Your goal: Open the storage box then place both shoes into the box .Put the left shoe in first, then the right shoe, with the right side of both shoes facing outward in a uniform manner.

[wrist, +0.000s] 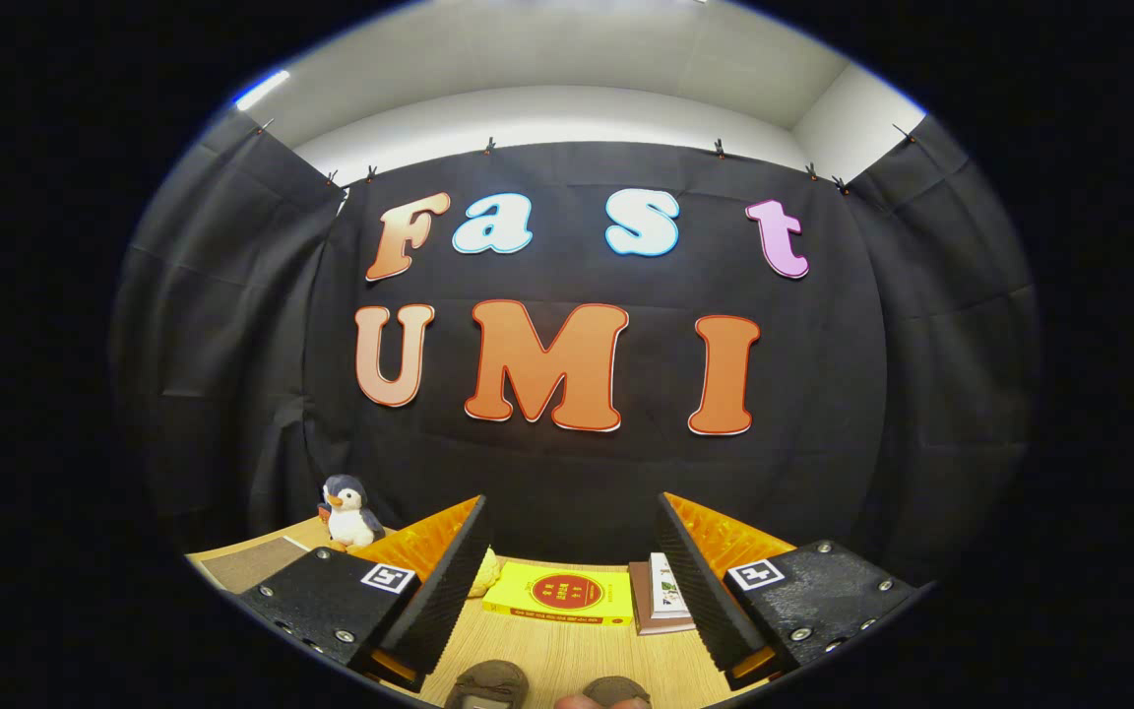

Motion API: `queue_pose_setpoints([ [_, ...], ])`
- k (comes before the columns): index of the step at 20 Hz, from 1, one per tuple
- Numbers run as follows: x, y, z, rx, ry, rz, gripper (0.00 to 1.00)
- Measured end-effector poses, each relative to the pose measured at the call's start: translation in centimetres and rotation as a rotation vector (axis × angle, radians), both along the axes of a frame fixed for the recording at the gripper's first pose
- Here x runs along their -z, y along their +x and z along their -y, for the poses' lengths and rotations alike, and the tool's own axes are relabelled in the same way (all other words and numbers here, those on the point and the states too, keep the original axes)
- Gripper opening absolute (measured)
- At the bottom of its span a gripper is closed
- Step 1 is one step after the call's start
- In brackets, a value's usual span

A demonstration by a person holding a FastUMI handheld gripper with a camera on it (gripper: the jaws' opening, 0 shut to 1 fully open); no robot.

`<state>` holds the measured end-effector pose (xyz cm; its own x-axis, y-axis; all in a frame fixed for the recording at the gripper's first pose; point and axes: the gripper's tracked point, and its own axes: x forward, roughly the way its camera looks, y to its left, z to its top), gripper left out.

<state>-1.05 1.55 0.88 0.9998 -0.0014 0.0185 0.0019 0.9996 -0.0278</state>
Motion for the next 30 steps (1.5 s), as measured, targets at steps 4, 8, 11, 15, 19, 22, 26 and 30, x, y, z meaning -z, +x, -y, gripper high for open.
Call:
queue_pose_setpoints([
  [4,2.1,-0.1,-0.4,-0.008,-0.019,-0.054,0.99],
  [8,5.3,-0.4,-1.3,-0.041,0.012,-0.143,0.99],
  [11,8.6,-0.7,-1.6,-0.063,0.032,-0.228,0.98],
  [15,15.2,-1.7,-2.4,-0.099,0.030,-0.413,0.98],
  [19,20.1,-3.2,-3.4,-0.128,0.021,-0.542,0.94],
  [22,23.2,-4.1,-4.1,-0.159,0.017,-0.624,0.93],
  [26,26.5,-5.4,-4.5,-0.200,-0.023,-0.713,0.94],
  [30,29.3,-6.6,-4.9,-0.234,-0.049,-0.792,0.94],
])
